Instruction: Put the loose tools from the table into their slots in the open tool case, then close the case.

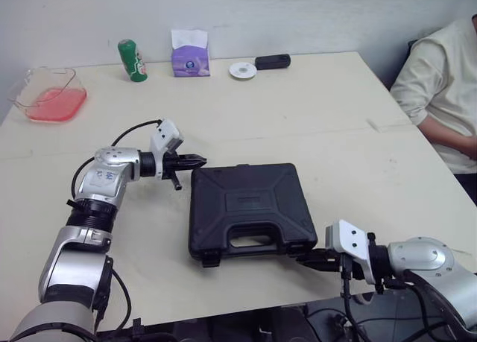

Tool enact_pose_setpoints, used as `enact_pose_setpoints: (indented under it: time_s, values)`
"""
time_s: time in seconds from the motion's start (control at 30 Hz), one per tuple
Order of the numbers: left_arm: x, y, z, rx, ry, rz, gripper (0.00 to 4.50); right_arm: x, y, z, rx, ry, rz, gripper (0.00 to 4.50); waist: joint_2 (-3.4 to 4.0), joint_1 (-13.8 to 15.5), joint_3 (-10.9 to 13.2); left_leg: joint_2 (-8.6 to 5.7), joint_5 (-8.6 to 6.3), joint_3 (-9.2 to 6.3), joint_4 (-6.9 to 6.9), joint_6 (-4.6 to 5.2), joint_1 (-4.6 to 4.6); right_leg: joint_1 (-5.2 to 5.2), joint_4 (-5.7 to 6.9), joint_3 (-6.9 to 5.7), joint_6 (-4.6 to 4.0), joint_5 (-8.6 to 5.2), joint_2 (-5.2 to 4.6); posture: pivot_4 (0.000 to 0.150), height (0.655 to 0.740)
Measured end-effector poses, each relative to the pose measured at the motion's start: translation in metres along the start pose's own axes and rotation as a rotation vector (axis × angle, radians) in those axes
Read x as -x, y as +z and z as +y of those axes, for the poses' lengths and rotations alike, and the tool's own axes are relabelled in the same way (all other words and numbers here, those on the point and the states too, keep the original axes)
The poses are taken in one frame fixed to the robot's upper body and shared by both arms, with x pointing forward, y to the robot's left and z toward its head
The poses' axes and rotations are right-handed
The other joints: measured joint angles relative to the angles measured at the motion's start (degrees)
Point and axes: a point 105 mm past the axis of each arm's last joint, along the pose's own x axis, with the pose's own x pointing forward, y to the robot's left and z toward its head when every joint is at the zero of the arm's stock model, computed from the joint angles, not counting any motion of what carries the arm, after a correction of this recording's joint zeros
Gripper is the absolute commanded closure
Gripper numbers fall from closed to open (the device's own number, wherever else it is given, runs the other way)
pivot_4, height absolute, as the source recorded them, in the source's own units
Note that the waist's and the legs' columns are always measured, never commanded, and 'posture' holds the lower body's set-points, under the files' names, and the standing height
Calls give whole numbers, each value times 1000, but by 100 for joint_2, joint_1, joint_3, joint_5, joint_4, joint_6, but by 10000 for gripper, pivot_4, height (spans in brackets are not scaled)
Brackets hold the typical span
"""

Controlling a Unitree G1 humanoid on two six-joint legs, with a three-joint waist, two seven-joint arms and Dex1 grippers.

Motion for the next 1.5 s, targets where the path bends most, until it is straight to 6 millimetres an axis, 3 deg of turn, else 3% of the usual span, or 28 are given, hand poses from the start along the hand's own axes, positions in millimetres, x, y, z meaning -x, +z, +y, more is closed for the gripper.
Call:
enact_pose_setpoints:
  time_s: [0.17,0.5,0.63,0.73,0.87,0.97,1.07,1.2,1.33,1.5]
  values:
    - [-3,-13,-17,20,-95,19,44691,7,0,-15,34,-25,25,45000,1,-17,1,3,4,2,2,8,-1,0,0,4,8,7,-4,1500,7244]
    - [8,-5,-37,1,-147,-1,44691,16,-1,-28,62,-55,41,45000,4,-9,3,25,3,-1,0,6,-9,-4,-8,8,7,7,-11,1500,7244]
    - [20,7,-42,-3,-144,-21,44691,29,-8,-25,26,-86,61,45000,5,0,4,25,2,-3,0,7,-12,-3,-9,7,7,7,-13,1500,7244]
    - [16,33,-59,-30,-209,-69,44691,39,-13,-15,-28,-101,59,45000,6,63,5,21,3,-15,1,8,-19,0,-14,5,11,9,-10,1500,7244]
    - [-1,67,-83,-94,-314,-129,44691,46,-16,-7,-54,-116,67,45000,7,91,5,2,9,-13,1,20,-13,7,-15,14,25,17,-4,1500,7244]
    - [-40,81,-112,-133,-451,-141,44691,45,-17,-4,-68,-131,62,45000,7,126,5,-8,14,-13,1,30,-9,16,-21,21,35,24,-2,1500,7244]
    - [-83,73,-134,-160,-534,-80,44691,43,-9,-10,-36,-170,37,45000,8,132,5,-21,14,-9,1,38,-10,15,-27,32,43,29,-1,1500,7244]
    - [-114,61,-142,-189,-548,-25,44691,43,-9,-12,-39,-195,36,45000,10,94,6,-17,12,-6,0,34,-18,5,-31,33,36,26,5,1500,7244]
    - [-132,59,-153,-270,-580,-2,44691,42,-6,-13,-26,-201,32,45000,11,105,6,-17,12,-10,0,34,-22,3,-33,27,34,25,6,1500,7244]
    - [-136,55,-154,-415,-591,38,44691,43,3,-20,10,-216,16,45000,11,105,6,-10,9,-15,0,43,-4,22,-35,26,36,27,1,1500,7244]
